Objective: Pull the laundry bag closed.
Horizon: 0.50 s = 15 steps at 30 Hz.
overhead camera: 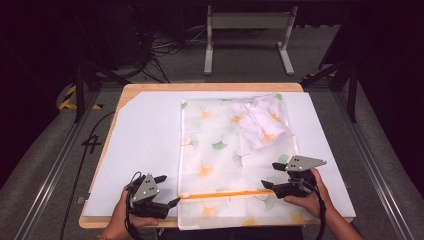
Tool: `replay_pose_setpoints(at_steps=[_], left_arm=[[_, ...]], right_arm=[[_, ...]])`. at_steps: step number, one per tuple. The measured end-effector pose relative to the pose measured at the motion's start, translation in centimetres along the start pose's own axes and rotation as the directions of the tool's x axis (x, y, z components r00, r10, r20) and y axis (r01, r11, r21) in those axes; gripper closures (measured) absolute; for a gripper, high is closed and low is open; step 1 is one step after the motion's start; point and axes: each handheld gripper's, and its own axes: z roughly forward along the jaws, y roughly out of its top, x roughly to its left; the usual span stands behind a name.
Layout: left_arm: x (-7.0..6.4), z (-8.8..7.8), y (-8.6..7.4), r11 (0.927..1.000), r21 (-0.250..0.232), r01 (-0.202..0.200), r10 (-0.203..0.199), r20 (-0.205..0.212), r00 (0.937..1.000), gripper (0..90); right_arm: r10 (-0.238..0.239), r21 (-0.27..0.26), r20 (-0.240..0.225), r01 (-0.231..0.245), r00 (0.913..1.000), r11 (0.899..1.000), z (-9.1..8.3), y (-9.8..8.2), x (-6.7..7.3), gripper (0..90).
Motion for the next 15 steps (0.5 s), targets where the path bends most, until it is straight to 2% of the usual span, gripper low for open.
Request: replay_pose_setpoints(at_steps=[5,8,11,14,15], left_arm=[[0.0,0.2,0.1,1.0,0.004,0.001,-0.001,0.0,1.0,20.3],[-0.1,0.3,0.1,0.9999,0.014,-0.01,0.01,0.005,0.9999,22.5],[-0.1,0.3,0.1,0.9999,0.012,-0.008,0.008,0.01,0.9999,23.6],[0.0,0.2,0.1,0.9999,0.007,-0.014,0.014,0.011,0.9998,28.0],[0.0,0.1,0.1,0.9998,0.003,-0.019,0.019,0.016,0.9997,34.9]], right_arm=[[-0.002,-0.003,-0.007,0.002,1.0,1.0,0.3,0.3,0.2,25.6],[-0.026,0.012,0.002,0.026,0.9996,1.0,0.7,0.7,0.6,26.0],[-0.028,0.013,-0.01,0.029,0.9995,1.0,0.9,0.9,0.7,26.0],[-0.034,0.012,-0.023,0.035,0.9991,0.999,1.4,1.3,1.0,26.4],[-0.041,0.012,-0.028,0.041,0.9988,0.999,1.7,1.5,1.2,26.5]])
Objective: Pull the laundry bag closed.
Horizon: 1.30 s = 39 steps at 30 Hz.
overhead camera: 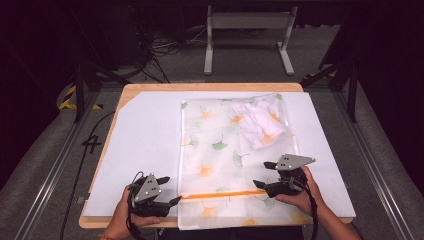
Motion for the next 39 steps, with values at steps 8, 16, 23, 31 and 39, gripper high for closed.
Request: replay_pose_setpoints(at_steps=[8,16,23,31,39], left_arm=[[-0.3,-0.7,0.0,0.9985,-0.033,-0.044,0.046,0.075,0.9961,70.6],[-2.0,0.1,0.6,0.9933,-0.011,-0.115,0.115,0.17,0.9786,90.0],[-2.6,0.5,0.7,0.9899,0.011,-0.141,0.137,0.189,0.9724,90.0],[-3.0,0.9,0.5,0.985,0.039,-0.168,0.156,0.213,0.9644,90.0],[-3.1,1.2,0.2,0.9787,0.084,-0.187,0.168,0.193,0.9666,90.0]], right_arm=[[-0.03,0.018,-0.028,0.03,0.9992,0.999,1.3,0.7,0.9,27.0],[-0.025,0.022,-0.11,0.028,0.9937,0.999,3.2,2.3,1.9,30.8],[-0.031,0.047,-0.18,0.04,0.9832,0.998,5.2,3.3,3.5,37.9],[-0.036,0.079,-0.241,0.057,0.9698,0.995,7.8,4.6,5.8,45.6],[-0.035,0.116,-0.331,0.078,0.9429,0.99,10.9,6.3,8.6,52.0]])
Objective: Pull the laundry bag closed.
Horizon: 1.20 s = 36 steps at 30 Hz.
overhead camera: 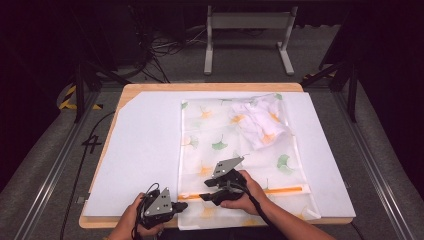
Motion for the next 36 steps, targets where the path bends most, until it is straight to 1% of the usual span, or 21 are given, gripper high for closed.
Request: replay_pose_setpoints(at_steps=[1,3,4,5,6,8,10,12,15,16,19,20,22,23,24,29,31,32,33,35,36], left_arm=[[0.0,0.1,-0.1,1.0,0.004,0.001,-0.001,-0.003,1.0,90.0],[0.1,0.0,-0.2,1.0,-0.003,0.005,-0.005,0.005,1.0,90.0],[0.0,0.0,-0.2,0.9999,-0.004,0.016,-0.016,0.006,0.9999,90.0],[0.0,0.0,-0.3,0.9999,-0.007,0.011,-0.011,0.006,0.9999,90.0],[0.0,0.0,-0.3,0.9999,-0.006,0.011,-0.011,0.005,0.9999,90.0],[0.0,0.0,-0.3,0.9998,-0.006,0.02,-0.02,0.002,0.9998,90.0],[0.0,0.0,-0.4,0.9996,-0.008,0.029,-0.028,0.008,0.9996,90.0],[0.0,0.0,-0.4,0.9998,-0.006,0.021,-0.021,0.003,0.9998,90.0],[0.0,0.0,-0.4,0.9998,-0.008,0.021,-0.021,0.005,0.9998,90.0],[-0.1,0.0,-0.4,0.9998,-0.008,0.018,-0.018,0.004,0.9998,90.0],[-0.2,0.0,-0.3,1.0,-0.001,0.001,-0.001,-0.005,1.0,90.0],[-0.2,0.0,-0.3,1.0,-0.002,0.0,0.0,-0.006,1.0,90.0],[-0.2,0.0,-0.3,1.0,0.0,0.003,-0.003,-0.006,1.0,90.0],[-0.2,0.1,-0.3,1.0,-0.003,0.003,-0.003,-0.005,1.0,90.0],[-0.2,0.1,-0.3,0.9999,-0.003,0.013,-0.013,-0.003,0.9999,90.0],[-0.2,0.1,-0.3,0.9999,-0.001,0.012,-0.012,-0.002,0.9999,90.0],[-0.2,0.1,-0.3,0.9999,-0.001,0.011,-0.011,-0.002,0.9999,90.0],[-0.2,0.0,-0.3,0.9999,0.003,0.012,-0.012,-0.003,0.9999,90.0],[-0.1,0.1,-0.3,1.0,-0.002,0.004,-0.004,-0.002,1.0,90.0],[-0.2,0.0,-0.3,1.0,0.005,0.008,-0.008,-0.005,1.0,90.0],[-0.2,0.0,-0.3,1.0,0.005,0.008,-0.008,-0.006,1.0,90.0]], right_arm=[[-0.004,0.006,-0.007,0.004,1.0,1.0,0.3,0.2,0.2,52.5],[-0.006,0.01,-0.008,0.006,0.9999,1.0,0.8,0.7,0.5,54.8],[-0.005,0.01,-0.019,0.005,0.9998,1.0,1.1,0.9,0.6,56.0],[-0.002,0.013,-0.034,0.002,0.9994,1.0,1.3,1.1,0.8,56.8],[-0.003,0.014,-0.038,0.003,0.9993,1.0,1.6,1.2,0.9,57.9],[-0.006,0.03,-0.033,0.007,0.9994,1.0,2.1,1.5,1.2,58.0],[-0.007,0.039,-0.04,0.009,0.9992,0.999,2.6,1.7,1.2,61.5],[-0.005,0.059,-0.016,0.006,0.9999,0.998,3.2,1.8,1.2,62.0],[0.047,0.053,-0.027,-0.045,0.9985,0.998,3.5,1.8,0.8,63.6],[0.057,0.048,-0.04,-0.055,0.9976,0.997,3.6,1.9,0.6,64.6],[0.073,0.042,-0.046,-0.071,0.9963,0.997,3.8,2.0,0.8,67.6],[0.072,0.04,-0.057,-0.07,0.9958,0.997,3.8,2.0,0.9,69.8],[0.076,0.037,-0.049,-0.074,0.9959,0.997,4.0,2.0,1.1,71.4],[0.087,0.034,-0.048,-0.085,0.9951,0.996,4.0,2.0,1.2,72.5],[0.104,0.028,-0.048,-0.103,0.9934,0.994,4.1,2.0,1.2,74.3],[0.138,0.011,-0.038,-0.137,0.9897,0.99,4.2,1.8,1.4,79.5],[0.145,0.008,-0.04,-0.144,0.9887,0.989,4.2,1.7,1.3,79.5],[0.154,0.003,-0.033,-0.154,0.9875,0.988,4.2,1.7,1.5,77.9],[0.151,0.003,-0.03,-0.151,0.9881,0.989,4.2,1.7,1.5,77.5],[0.141,0.0,-0.025,-0.141,0.9898,0.99,4.1,1.7,1.6,76.0],[0.143,-0.009,-0.018,-0.143,0.9895,0.99,4.0,1.8,1.7,72.8]])
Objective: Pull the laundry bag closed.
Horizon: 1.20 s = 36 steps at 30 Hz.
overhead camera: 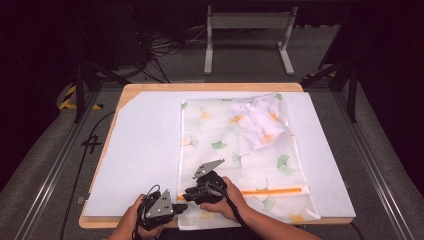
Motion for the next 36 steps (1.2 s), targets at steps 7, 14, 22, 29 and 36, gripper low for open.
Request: replay_pose_setpoints(at_steps=[7,14,22,29,36], left_arm=[[0.1,0.0,0.0,1.0,-0.004,0.001,-0.001,0.003,1.0,90.0],[0.1,0.0,0.0,1.0,-0.003,0.0,0.001,0.006,1.0,90.0],[0.1,0.0,0.0,0.9999,-0.006,-0.008,0.008,0.007,0.9999,90.0],[0.1,0.0,0.0,1.0,-0.004,-0.002,0.002,0.007,1.0,90.0],[0.1,0.0,0.0,0.9999,-0.007,-0.009,0.009,0.01,0.9999,90.0]], right_arm=[[0.037,0.016,-0.008,-0.037,0.9993,0.999,-0.5,-0.5,-0.2,75.4],[0.056,0.01,-0.023,-0.055,0.9982,0.998,-1.1,-0.7,-0.3,75.4],[0.058,-0.015,-0.036,-0.059,0.9977,0.998,-1.3,-0.6,-0.2,75.5],[0.088,-0.016,-0.049,-0.089,0.9949,0.996,-1.7,-0.6,-0.9,78.4],[0.125,0.023,-0.094,-0.123,0.9878,0.992,-0.7,-1.1,-1.1,71.8]])
